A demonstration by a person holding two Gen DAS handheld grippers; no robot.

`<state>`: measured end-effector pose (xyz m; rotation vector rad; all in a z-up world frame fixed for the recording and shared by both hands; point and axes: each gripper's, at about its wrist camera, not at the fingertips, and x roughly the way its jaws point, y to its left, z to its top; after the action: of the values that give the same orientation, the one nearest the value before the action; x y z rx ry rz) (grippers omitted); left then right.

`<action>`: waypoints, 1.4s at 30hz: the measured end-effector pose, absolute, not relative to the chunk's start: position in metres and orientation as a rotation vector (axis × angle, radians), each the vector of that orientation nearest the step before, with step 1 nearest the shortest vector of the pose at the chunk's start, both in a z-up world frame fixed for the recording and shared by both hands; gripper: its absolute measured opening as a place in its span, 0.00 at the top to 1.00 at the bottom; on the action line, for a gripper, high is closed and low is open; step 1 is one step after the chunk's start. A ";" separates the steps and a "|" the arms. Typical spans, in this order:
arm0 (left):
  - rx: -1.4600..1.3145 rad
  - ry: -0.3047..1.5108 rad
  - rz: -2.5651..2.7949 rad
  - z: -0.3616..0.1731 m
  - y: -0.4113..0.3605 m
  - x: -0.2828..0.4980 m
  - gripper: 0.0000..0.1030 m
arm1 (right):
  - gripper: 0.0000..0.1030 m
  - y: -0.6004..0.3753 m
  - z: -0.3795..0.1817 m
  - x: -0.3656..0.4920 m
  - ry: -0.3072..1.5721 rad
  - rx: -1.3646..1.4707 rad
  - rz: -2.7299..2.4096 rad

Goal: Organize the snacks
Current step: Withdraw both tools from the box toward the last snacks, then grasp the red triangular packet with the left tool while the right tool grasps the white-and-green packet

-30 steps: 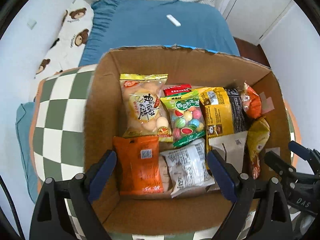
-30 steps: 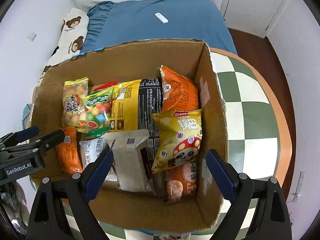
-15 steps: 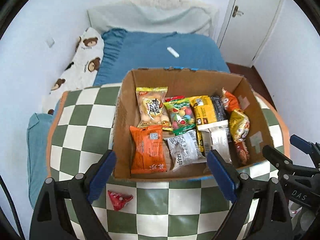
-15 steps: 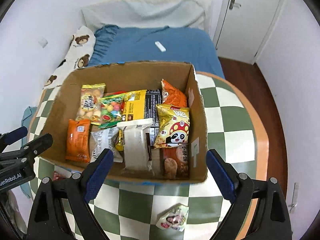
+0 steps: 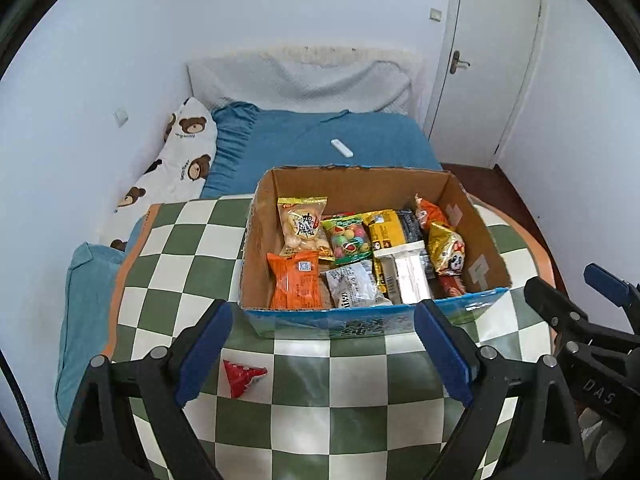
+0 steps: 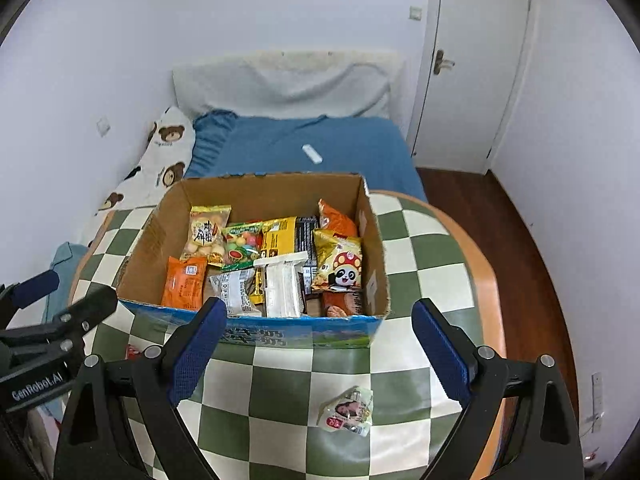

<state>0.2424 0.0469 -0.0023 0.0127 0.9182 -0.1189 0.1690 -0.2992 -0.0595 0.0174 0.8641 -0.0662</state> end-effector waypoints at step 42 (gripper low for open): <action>-0.024 1.481 0.022 -0.235 0.141 0.296 0.42 | 0.53 -0.288 -0.295 0.169 1.327 0.132 0.001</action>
<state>0.2963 0.1408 -0.2354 -0.0238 1.4807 0.0216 0.1693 -0.2881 -0.2946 0.1321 1.3274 0.0010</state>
